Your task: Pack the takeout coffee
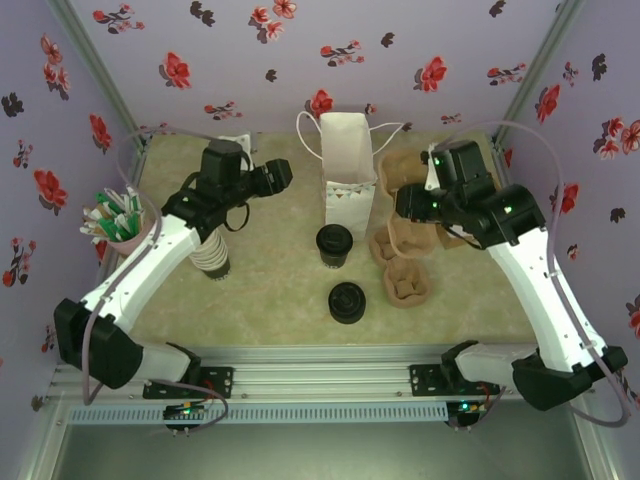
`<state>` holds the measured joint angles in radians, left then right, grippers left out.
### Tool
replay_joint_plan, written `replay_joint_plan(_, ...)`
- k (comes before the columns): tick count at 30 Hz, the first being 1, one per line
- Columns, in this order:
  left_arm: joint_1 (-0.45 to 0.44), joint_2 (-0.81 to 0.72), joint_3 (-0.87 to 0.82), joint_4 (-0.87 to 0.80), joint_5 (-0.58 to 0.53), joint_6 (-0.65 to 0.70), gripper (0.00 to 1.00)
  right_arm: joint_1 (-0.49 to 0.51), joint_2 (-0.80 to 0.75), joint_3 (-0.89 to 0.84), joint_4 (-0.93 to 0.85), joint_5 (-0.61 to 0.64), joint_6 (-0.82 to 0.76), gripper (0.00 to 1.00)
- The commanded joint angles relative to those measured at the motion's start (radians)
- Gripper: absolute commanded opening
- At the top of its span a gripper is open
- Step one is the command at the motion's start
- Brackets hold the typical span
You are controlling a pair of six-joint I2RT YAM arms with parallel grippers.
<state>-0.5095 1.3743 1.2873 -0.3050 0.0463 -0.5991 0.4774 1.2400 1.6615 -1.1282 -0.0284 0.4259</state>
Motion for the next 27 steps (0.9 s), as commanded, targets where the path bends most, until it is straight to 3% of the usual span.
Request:
replay_joint_plan(1, 0.007, 0.05, -0.028, 0.1, -0.025, -0.042, 0.7, -0.005, 0.063, 0.111, -0.023, -0.065, -0.012, 0.36)
replay_joint_plan(11, 0.006, 0.27, -0.025, 0.229, 0.061, -0.08, 0.6, -0.005, 0.333, 0.485, 0.014, -0.173, 0.028, 0.35)
replay_joint_plan(20, -0.014, 0.333, -0.05, 0.269, 0.107, -0.094, 0.57, -0.011, 0.636, 0.825, -0.003, -0.192, 0.051, 0.35)
replay_joint_plan(27, -0.036, 0.351, -0.098, 0.306, 0.129, -0.103, 0.56, -0.036, 0.757, 0.88, 0.013, -0.21, 0.078, 0.34)
